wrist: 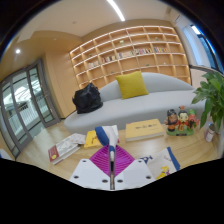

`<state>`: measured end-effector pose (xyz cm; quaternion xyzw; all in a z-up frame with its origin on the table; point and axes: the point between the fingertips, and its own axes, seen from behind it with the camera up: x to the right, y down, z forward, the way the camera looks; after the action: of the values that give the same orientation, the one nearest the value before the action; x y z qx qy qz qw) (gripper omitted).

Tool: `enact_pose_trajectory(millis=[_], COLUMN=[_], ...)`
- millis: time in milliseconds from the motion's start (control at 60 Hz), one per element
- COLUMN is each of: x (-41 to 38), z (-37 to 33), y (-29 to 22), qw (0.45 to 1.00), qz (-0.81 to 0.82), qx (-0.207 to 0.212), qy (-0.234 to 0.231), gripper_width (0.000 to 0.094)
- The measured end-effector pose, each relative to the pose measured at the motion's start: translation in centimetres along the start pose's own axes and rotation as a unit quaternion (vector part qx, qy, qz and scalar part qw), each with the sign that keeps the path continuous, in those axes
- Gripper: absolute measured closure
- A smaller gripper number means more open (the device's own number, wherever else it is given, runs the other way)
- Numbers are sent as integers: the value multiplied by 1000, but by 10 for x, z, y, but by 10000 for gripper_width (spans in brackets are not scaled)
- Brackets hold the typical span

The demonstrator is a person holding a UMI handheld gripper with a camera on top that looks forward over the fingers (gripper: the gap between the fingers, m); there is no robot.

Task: Fold towel

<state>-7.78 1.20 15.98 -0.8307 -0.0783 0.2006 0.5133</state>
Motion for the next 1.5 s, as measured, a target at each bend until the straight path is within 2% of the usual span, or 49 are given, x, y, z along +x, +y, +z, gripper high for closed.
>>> enact_pose_trajectory(millis=[67,100,133,217,250,283,383,567,1083,1250,1333,1500], x=[50,77,104,170,188,200,211,182,69,52,51,48], z=[6,11,17,24,21,15,-5,-60,-255,-292,-308,-318], y=[4,12,23,49,53,53,43,30,55,68,67,68], qw=[999,997,995,988,983,980,978,980,983,984,981,983], qz=[0,-9,-23,-44,-53,-60,-75,-83,-101,-108,-120,-113], qx=[-4,-9,-23,-49,-56,-55,-36,-21,-8,-9,0,2], qy=[48,70,91,143,168,182,190,177,150,139,149,147], gripper_width=[900,856,731,251,133,78,87,85,84,88,86,85])
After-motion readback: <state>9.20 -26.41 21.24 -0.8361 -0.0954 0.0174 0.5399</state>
